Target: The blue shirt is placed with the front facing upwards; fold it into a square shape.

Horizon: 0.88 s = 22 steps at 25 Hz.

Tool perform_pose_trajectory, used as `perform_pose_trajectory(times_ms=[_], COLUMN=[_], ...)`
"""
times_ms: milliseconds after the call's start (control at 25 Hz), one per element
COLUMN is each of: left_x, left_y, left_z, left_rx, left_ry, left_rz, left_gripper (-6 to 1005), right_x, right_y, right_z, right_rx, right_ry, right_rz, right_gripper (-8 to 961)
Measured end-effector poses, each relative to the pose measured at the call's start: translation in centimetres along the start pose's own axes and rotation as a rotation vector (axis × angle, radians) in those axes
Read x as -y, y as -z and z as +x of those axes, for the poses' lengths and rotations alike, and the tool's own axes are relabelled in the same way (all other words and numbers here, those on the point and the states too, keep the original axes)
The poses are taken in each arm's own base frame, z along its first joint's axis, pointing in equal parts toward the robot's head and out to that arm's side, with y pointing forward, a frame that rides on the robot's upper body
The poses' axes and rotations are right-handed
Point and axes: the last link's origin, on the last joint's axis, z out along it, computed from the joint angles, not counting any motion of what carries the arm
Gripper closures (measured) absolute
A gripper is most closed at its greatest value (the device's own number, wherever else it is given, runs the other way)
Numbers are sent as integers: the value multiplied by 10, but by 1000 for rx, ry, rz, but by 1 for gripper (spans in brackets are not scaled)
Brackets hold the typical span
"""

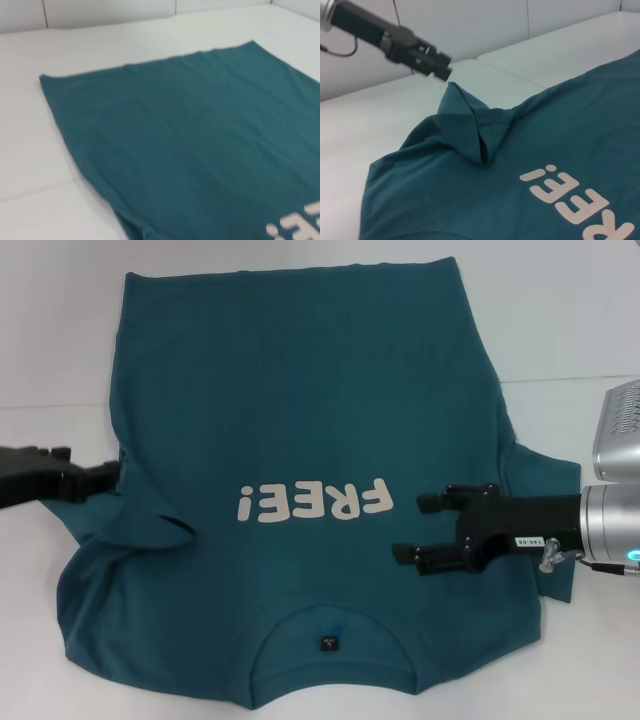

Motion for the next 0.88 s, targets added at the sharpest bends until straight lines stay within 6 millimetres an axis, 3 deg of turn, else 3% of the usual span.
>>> perform_pose_trajectory(times_ms=[200, 360, 880], left_x=[-22, -37, -36], left_y=[-4, -8, -18], left_z=[-19, -22, -27], left_rx=[42, 38, 110], left_ry=[-90, -184, -227], left_rz=[-35, -15, 37], left_gripper=[348, 349, 350], right_x=[1, 2, 5], right_y=[-1, -2, -2], right_z=[-2, -3, -3], right_rx=[-1, -2, -6], right_ry=[6, 10, 12], right_rz=[5, 8, 25], right_gripper=[40, 40, 40])
